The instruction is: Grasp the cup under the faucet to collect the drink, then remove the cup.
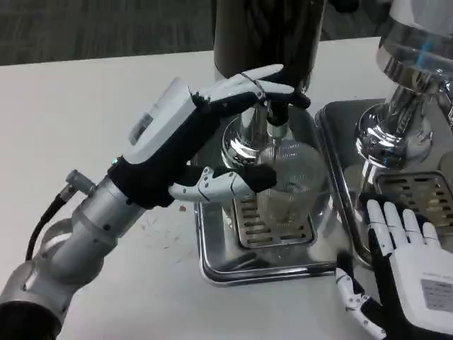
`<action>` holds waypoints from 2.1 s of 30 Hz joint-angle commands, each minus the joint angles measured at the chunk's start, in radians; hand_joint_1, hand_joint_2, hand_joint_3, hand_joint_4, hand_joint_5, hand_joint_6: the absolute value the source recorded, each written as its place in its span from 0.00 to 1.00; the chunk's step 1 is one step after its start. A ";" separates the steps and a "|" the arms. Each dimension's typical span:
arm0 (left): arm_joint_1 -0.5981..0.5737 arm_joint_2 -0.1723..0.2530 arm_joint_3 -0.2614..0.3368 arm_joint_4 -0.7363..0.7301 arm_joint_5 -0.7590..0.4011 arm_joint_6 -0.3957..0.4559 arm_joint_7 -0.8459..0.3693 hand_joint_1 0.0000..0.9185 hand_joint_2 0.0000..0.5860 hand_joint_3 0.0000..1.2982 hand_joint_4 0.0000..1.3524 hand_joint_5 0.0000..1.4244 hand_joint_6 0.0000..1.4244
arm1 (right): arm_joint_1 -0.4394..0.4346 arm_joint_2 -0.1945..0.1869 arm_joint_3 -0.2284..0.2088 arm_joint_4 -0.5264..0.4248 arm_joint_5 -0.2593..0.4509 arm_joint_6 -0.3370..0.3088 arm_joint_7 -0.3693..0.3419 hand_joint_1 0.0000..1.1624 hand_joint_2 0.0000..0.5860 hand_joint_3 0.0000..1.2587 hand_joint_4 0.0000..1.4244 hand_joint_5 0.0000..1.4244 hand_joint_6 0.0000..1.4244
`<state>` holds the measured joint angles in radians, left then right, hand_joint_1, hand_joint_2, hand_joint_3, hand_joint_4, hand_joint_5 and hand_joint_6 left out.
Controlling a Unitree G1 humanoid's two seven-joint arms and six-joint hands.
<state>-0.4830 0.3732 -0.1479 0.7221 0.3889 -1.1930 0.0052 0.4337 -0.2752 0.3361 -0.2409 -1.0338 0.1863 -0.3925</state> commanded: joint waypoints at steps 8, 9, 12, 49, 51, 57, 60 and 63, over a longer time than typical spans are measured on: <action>0.022 0.026 -0.019 -0.064 0.170 -0.050 0.085 0.04 0.23 0.32 0.15 0.32 0.25 | -0.003 0.009 -0.008 0.006 0.012 0.000 0.007 0.13 0.80 0.00 0.00 0.00 0.00; 0.023 0.027 -0.021 -0.068 0.181 -0.048 0.096 0.04 0.23 0.32 0.15 0.32 0.25 | -0.002 0.009 -0.008 0.006 0.011 0.001 0.006 0.13 0.80 0.00 0.00 0.00 0.00; 0.024 0.034 -0.026 -0.085 0.220 -0.047 0.123 0.04 0.23 0.32 0.15 0.32 0.25 | -0.003 0.012 -0.009 0.006 0.013 0.002 0.008 0.13 0.80 0.00 0.00 0.00 0.00; 0.027 0.076 -0.112 -0.133 0.326 -0.001 0.278 0.06 0.24 0.33 0.16 0.33 0.26 | -0.109 0.068 -0.119 0.027 0.398 -0.092 0.170 0.24 0.41 0.00 0.00 0.00 0.00; 0.026 0.077 -0.113 -0.133 0.326 0.000 0.281 0.06 0.24 0.33 0.16 0.33 0.26 | -0.129 0.074 -0.123 0.041 0.407 -0.085 0.183 0.25 0.39 0.00 0.00 0.00 0.00; 0.027 0.080 -0.113 -0.137 0.327 0.007 0.289 0.07 0.24 0.33 0.16 0.33 0.26 | -0.172 0.084 -0.141 0.072 0.443 -0.074 0.210 0.27 0.39 0.00 0.00 0.00 0.00; 0.028 0.083 -0.113 -0.139 0.330 0.011 0.295 0.07 0.24 0.33 0.16 0.33 0.26 | -0.193 0.081 -0.150 0.088 0.457 -0.070 0.220 0.28 0.39 0.00 0.00 0.00 0.00; 0.029 0.085 -0.113 -0.143 0.331 0.017 0.300 0.08 0.24 0.33 0.16 0.33 0.26 | -0.215 0.082 -0.151 0.103 0.460 -0.067 0.223 0.28 0.39 0.00 0.00 0.00 0.00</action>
<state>-0.4672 0.4535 -0.2336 0.6034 0.6806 -1.1533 0.3169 0.2423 -0.1968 0.1942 -0.1563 -0.5827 0.1089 -0.1788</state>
